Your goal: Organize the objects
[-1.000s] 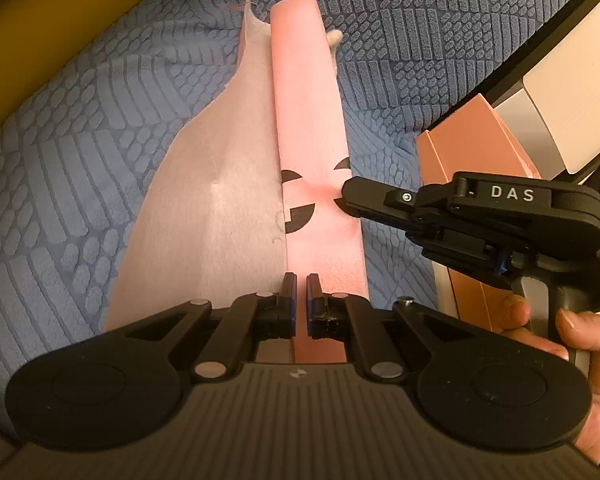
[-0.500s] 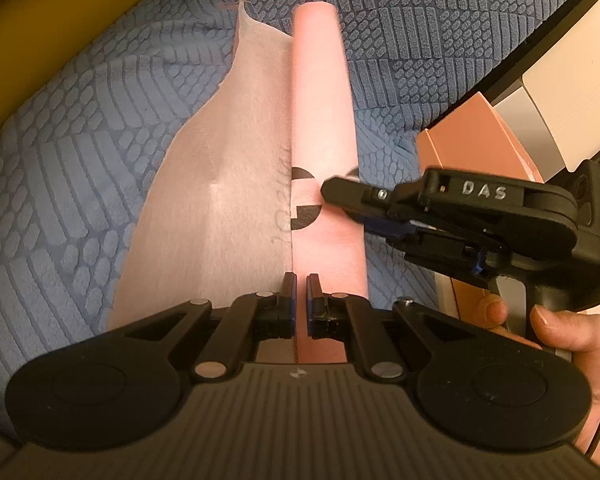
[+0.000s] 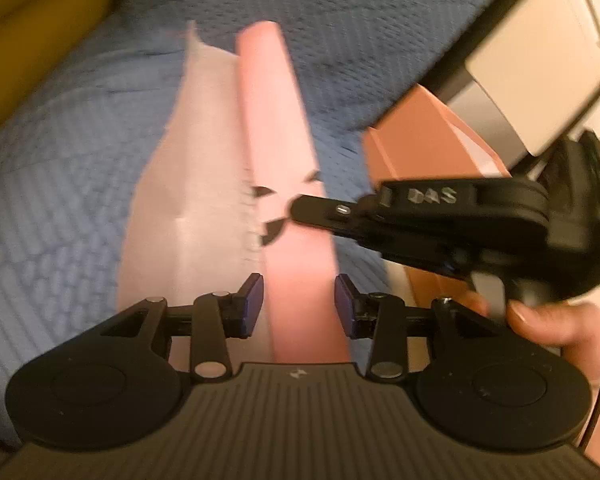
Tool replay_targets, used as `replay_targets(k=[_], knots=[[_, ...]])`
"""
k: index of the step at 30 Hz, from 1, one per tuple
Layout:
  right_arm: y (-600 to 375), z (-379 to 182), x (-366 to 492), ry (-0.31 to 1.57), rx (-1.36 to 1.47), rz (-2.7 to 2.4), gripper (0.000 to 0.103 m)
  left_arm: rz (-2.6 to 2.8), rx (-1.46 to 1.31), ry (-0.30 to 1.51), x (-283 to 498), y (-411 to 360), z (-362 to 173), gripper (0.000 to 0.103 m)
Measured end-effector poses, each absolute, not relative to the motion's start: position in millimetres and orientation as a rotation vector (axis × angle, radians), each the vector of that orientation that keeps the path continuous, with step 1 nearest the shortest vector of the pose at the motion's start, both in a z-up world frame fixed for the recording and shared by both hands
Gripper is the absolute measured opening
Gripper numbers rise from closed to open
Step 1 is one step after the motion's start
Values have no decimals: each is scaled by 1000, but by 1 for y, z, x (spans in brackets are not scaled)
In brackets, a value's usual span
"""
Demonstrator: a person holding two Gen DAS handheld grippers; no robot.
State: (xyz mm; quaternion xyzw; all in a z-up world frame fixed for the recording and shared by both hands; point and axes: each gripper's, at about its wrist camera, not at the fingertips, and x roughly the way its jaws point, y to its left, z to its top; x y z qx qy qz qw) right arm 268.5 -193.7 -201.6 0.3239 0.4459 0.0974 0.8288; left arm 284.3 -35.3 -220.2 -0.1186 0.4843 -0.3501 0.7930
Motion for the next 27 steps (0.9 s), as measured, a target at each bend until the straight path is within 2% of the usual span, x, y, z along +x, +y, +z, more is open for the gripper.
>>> replay_targets(k=[12, 21, 27], knots=[[-199, -192, 248, 970, 653, 153, 6, -747, -102, 1035, 256, -74, -222, 45], [-214, -188, 238, 978, 683, 109, 7, -731, -87, 1063, 252, -86, -218, 25], [-221, -185, 231, 979, 692, 72, 14, -717, -137, 1108, 256, -88, -216, 10]])
